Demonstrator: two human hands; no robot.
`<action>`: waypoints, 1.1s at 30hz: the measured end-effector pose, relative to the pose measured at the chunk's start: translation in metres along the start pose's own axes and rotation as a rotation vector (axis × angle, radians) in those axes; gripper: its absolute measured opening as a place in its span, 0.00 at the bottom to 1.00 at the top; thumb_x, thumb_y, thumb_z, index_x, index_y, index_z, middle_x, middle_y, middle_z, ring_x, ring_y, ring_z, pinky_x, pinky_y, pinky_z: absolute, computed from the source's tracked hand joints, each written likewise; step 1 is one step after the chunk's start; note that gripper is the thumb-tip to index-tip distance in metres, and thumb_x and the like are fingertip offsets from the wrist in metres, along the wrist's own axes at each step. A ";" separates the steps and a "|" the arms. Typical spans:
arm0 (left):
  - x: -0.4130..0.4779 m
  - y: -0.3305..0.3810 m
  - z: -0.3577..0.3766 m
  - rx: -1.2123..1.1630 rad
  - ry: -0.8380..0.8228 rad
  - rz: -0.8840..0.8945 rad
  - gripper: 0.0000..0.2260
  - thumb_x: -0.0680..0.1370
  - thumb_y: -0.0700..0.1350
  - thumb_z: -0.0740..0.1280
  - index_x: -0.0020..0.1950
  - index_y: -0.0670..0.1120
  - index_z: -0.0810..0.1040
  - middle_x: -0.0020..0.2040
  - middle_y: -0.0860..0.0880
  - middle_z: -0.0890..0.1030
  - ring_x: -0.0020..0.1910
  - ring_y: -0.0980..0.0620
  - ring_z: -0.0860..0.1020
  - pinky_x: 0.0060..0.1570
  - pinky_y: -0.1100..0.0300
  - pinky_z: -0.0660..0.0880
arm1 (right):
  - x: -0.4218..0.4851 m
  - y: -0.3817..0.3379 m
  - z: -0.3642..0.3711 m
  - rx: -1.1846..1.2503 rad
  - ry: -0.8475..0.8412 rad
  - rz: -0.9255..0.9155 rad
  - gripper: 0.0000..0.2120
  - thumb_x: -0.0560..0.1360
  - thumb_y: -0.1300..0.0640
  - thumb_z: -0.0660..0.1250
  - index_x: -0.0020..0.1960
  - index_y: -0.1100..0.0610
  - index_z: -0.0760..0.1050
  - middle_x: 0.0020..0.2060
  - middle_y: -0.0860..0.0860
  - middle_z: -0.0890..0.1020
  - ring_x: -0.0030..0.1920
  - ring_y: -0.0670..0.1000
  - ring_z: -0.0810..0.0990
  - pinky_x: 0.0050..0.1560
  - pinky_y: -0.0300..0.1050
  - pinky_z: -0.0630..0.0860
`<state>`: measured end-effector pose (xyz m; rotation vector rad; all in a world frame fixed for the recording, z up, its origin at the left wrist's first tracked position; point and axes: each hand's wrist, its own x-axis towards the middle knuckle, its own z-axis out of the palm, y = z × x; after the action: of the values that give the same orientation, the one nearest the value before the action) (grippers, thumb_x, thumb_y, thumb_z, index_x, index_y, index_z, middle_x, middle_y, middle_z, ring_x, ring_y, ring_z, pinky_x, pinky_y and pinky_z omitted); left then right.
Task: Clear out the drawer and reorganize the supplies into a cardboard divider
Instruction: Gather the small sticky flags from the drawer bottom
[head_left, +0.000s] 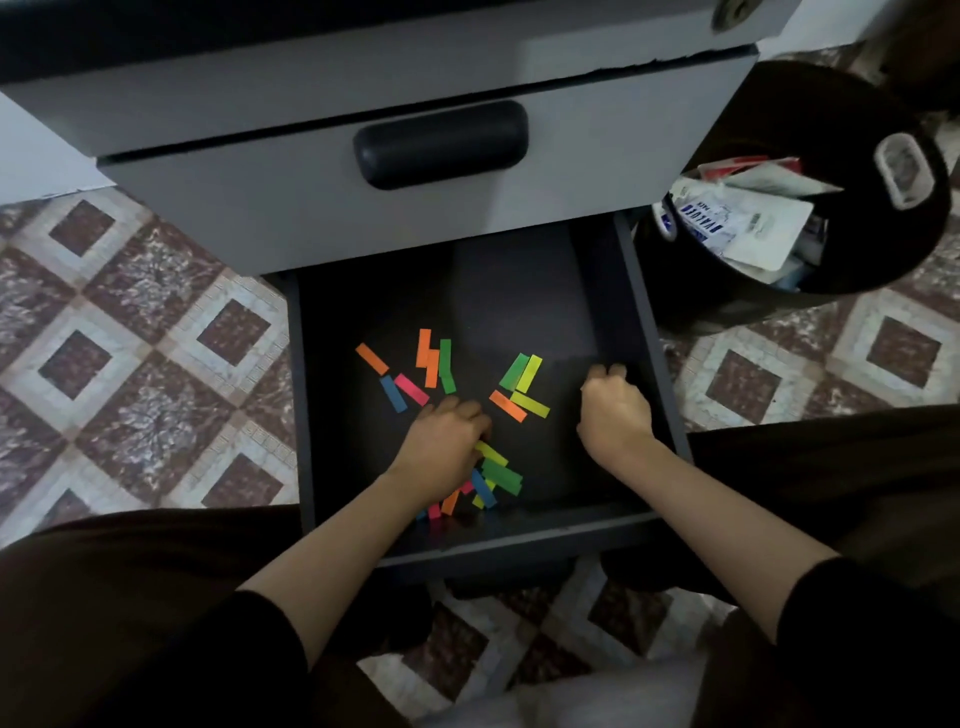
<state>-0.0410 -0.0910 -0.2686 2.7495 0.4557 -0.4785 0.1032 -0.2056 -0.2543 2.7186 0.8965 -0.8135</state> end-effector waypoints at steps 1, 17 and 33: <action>0.000 0.002 0.002 0.031 0.009 0.015 0.12 0.77 0.43 0.63 0.61 0.47 0.73 0.60 0.50 0.73 0.62 0.51 0.68 0.61 0.58 0.64 | 0.001 0.000 -0.001 0.004 -0.008 -0.004 0.19 0.76 0.65 0.65 0.66 0.65 0.66 0.64 0.61 0.69 0.57 0.57 0.78 0.52 0.45 0.75; -0.003 0.002 -0.012 -0.371 -0.114 -0.139 0.07 0.77 0.40 0.66 0.54 0.45 0.78 0.49 0.50 0.80 0.44 0.58 0.77 0.47 0.64 0.76 | -0.008 -0.004 -0.012 0.184 0.003 -0.135 0.10 0.74 0.68 0.61 0.54 0.61 0.73 0.49 0.59 0.79 0.50 0.60 0.78 0.42 0.46 0.72; 0.001 -0.010 -0.005 -0.270 -0.146 -0.227 0.05 0.75 0.45 0.68 0.47 0.46 0.74 0.46 0.51 0.77 0.44 0.57 0.77 0.47 0.61 0.76 | 0.000 -0.006 -0.005 0.368 -0.022 -0.140 0.07 0.74 0.66 0.64 0.51 0.59 0.76 0.49 0.57 0.79 0.48 0.55 0.78 0.51 0.50 0.79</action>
<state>-0.0423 -0.0801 -0.2671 2.3971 0.7414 -0.6189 0.1018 -0.1992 -0.2498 2.9708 1.0323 -1.1359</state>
